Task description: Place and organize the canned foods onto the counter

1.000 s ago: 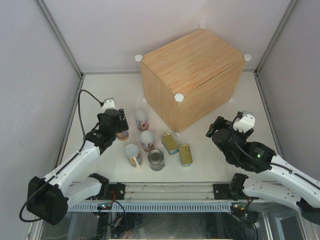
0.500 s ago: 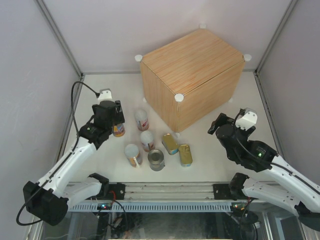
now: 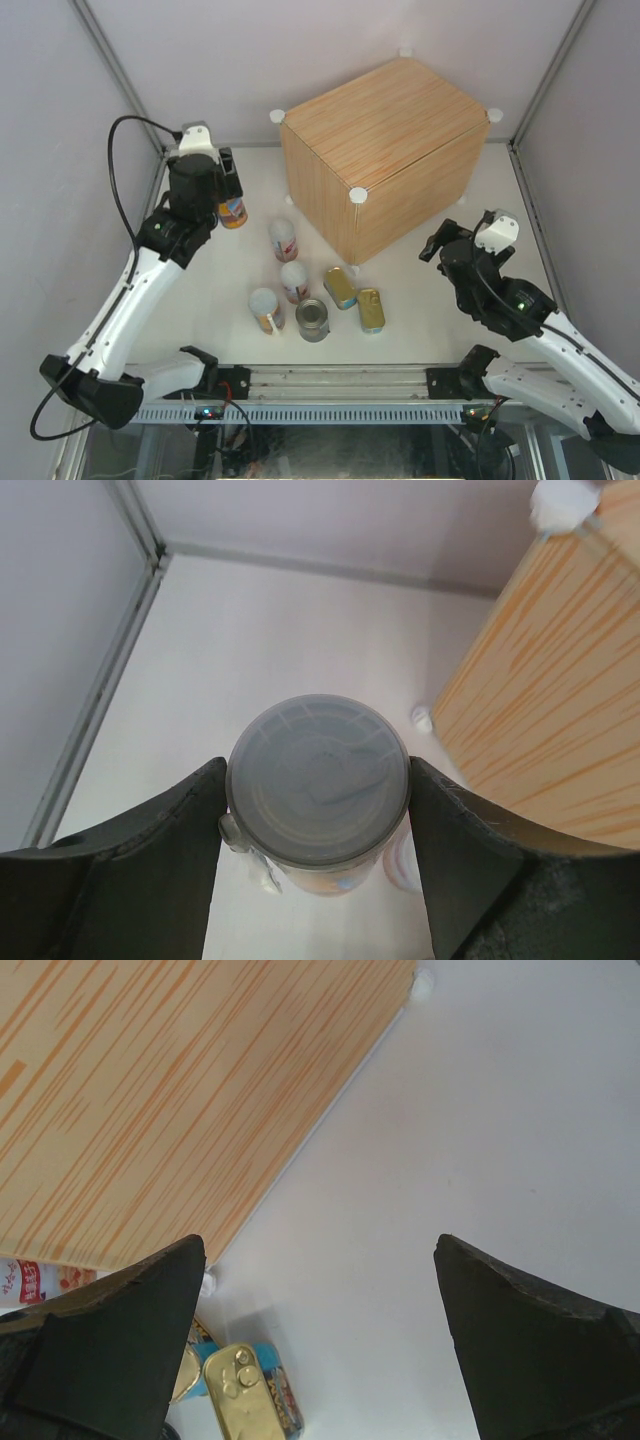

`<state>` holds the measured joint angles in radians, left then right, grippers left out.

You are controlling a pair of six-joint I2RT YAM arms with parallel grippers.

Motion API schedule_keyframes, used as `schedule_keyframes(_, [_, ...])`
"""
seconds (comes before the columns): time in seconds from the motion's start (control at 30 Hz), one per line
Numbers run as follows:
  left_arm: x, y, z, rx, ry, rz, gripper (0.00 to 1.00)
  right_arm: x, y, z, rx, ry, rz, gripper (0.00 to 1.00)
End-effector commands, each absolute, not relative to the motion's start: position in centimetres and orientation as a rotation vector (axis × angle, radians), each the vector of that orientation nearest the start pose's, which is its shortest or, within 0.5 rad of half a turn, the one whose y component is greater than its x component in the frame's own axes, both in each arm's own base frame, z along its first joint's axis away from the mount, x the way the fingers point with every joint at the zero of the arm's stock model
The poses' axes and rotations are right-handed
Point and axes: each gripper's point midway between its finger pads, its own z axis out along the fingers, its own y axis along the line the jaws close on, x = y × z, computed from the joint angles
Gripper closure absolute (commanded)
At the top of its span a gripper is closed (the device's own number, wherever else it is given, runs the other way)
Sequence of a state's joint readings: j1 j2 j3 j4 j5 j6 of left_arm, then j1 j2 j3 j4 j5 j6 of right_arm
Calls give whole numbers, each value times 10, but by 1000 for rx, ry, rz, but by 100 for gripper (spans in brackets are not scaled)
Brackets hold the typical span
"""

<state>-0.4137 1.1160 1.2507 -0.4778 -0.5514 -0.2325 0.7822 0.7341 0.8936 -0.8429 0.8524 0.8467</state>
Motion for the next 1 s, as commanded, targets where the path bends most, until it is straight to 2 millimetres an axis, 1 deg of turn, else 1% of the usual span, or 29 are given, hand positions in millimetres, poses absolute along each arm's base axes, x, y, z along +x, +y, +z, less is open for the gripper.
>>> schedule_keyframes(0.0, [358, -56, 440, -257, 1570, 16, 100, 233, 68, 247, 478, 1901, 107, 2])
schedule_keyframes(0.2, [376, -65, 478, -252, 1508, -11, 100, 241, 62, 252, 491, 1886, 108, 2])
schedule_keyframes(0.37, [391, -74, 502, -261, 1454, -47, 100, 247, 60, 257, 489, 1867, 111, 2])
schedule_keyframes(0.5, [398, -81, 527, -263, 1396, -91, 100, 251, 58, 265, 497, 1841, 128, 2])
schedule_keyframes(0.7, [405, -94, 561, -237, 1320, -142, 100, 257, 56, 269, 499, 1823, 133, 2])
schedule_keyframes(0.87, [406, -105, 578, -202, 1275, -169, 100, 263, 57, 277, 506, 1792, 153, 2])
schedule_keyframes(0.97, [407, -113, 585, -189, 1246, -191, 100, 266, 58, 279, 507, 1784, 161, 2])
